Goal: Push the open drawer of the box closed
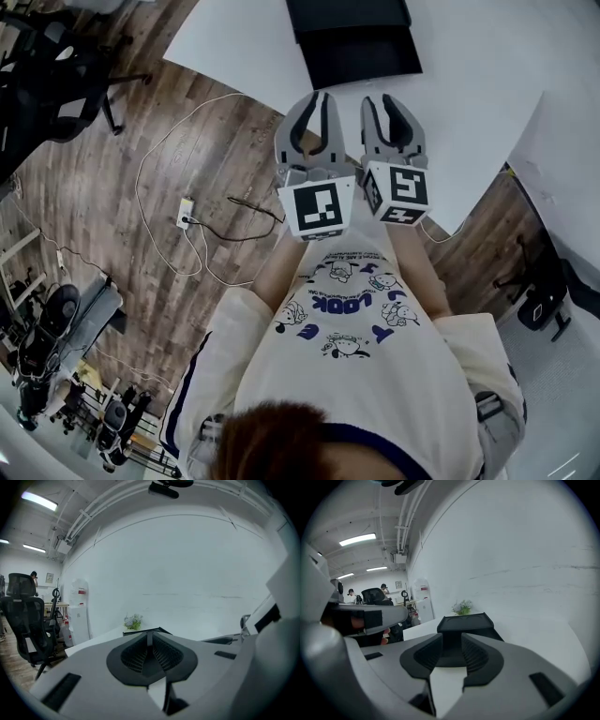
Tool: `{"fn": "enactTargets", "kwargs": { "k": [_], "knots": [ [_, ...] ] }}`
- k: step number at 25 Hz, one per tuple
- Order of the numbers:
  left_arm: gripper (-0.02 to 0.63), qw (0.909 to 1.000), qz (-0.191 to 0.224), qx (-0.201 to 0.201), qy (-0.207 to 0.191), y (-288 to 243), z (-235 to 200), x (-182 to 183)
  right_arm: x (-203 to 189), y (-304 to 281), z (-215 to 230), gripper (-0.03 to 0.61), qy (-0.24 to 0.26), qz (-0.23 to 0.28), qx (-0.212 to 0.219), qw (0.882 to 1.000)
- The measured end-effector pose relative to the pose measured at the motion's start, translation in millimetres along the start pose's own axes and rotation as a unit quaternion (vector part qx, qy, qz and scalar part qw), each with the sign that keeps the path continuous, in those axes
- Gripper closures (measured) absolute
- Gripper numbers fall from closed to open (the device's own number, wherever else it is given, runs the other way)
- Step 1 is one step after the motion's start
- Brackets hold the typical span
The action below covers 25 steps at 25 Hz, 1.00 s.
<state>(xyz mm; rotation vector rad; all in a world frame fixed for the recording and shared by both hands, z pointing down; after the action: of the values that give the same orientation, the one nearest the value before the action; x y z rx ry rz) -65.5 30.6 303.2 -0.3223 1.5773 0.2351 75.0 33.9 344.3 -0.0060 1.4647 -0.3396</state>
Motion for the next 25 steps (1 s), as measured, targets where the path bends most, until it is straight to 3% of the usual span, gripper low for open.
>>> {"fn": "enactTargets", "kwargs": {
  "k": [1, 25],
  "knots": [
    [0.569, 1.0, -0.003, 0.0, 0.001, -1.4, -1.9, -1.9, -2.9, -2.3, 0.6, 0.434, 0.002, -0.008, -0.001, 1.0],
    [0.569, 0.9978, -0.067, -0.001, 0.001, -49.8, -8.8, -47.7, -64.7, -53.3, 29.2, 0.434, -0.002, -0.105, 0.003, 0.994]
  ]
}}
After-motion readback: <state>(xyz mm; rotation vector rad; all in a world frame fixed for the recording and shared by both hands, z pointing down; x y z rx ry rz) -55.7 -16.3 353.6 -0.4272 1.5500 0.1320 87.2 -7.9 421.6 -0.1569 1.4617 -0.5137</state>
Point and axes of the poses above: the fingertips, and each gripper's own axes: y backward along the fingers, z to its right, x out of its top, the point moved 9 cm from there along y, backward along the fingers, and after that the axes turned 10 degrees about z, right-handed, at the moved point
